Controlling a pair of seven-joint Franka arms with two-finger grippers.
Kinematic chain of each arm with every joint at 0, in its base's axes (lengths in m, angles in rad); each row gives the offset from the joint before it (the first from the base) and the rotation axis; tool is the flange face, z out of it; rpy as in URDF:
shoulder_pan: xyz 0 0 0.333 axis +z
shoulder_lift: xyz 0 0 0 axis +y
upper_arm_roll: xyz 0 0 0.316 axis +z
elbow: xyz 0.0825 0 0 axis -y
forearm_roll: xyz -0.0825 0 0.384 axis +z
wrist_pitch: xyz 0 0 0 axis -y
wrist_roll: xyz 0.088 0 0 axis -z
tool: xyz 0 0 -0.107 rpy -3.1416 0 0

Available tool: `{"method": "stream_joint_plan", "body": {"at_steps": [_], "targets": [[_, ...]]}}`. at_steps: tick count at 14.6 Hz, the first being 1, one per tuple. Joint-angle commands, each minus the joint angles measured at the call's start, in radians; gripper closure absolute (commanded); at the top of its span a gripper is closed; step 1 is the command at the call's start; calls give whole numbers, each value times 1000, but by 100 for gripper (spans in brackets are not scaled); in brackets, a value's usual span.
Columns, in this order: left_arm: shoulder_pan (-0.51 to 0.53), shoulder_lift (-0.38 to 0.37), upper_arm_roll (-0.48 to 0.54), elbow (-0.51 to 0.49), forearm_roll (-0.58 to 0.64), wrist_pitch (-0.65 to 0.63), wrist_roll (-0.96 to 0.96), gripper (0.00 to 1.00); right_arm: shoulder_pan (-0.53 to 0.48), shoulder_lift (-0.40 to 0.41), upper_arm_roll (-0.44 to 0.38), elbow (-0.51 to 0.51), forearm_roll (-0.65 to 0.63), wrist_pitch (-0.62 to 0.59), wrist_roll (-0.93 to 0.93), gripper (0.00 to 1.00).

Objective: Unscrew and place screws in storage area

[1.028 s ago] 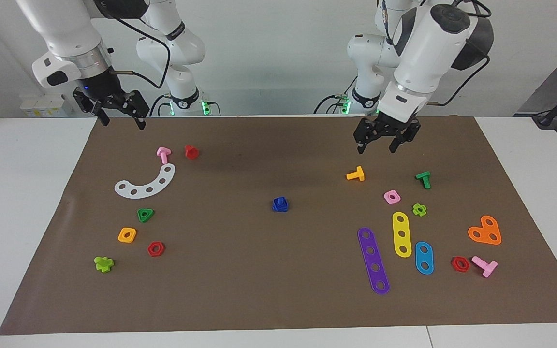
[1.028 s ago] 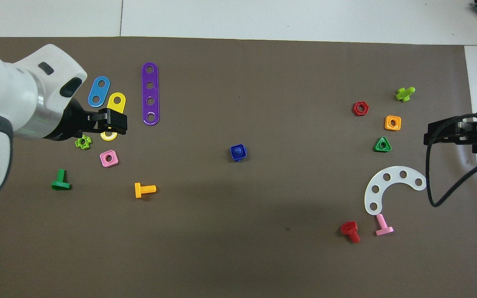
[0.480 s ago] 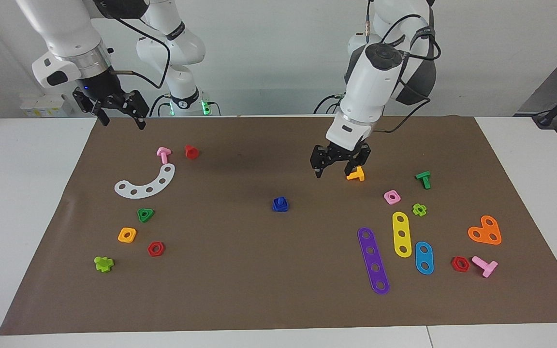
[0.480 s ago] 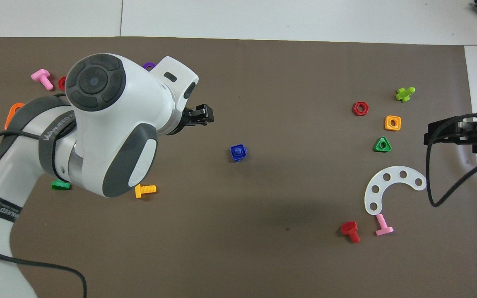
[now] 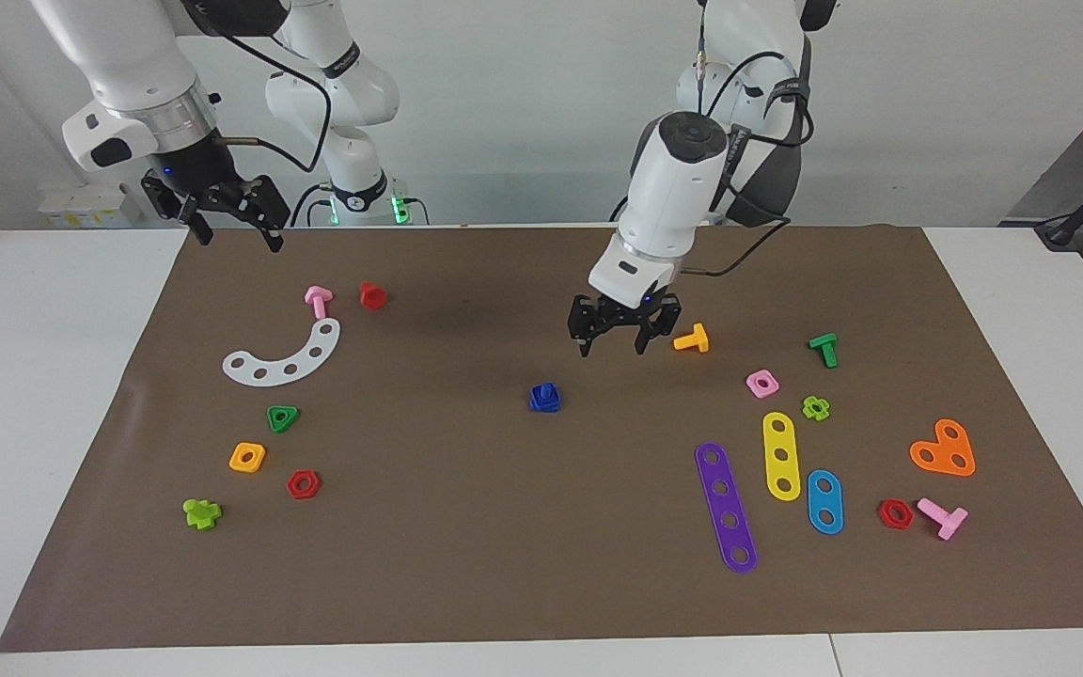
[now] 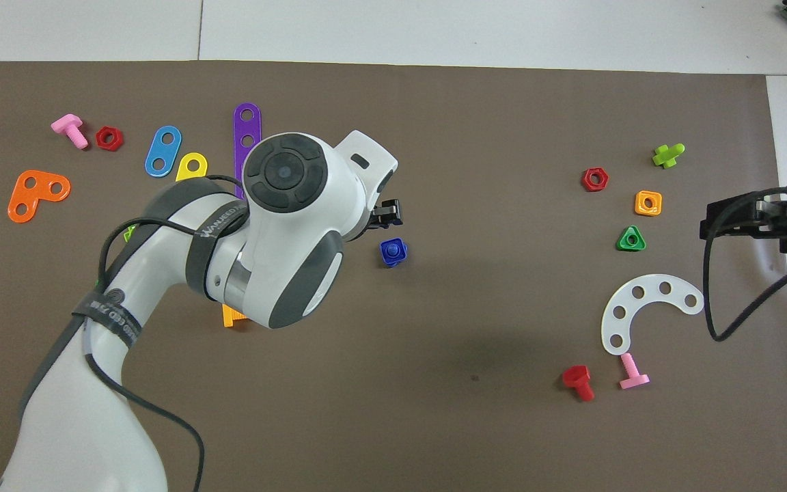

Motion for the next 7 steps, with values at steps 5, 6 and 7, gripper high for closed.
{"method": "stream_joint_plan", "body": {"at_steps": [5, 6, 7], "targets": [[-66, 109, 19, 1, 47, 129, -51, 16, -11, -11, 5, -21, -10, 22, -8, 0], [-67, 118, 18, -4, 47, 151, -53, 16, -11, -11, 4, -21, -10, 22, -8, 0], [-67, 123, 19, -5, 47, 166, -53, 17, -11, -11, 5, -21, -8, 22, -8, 0]]}}
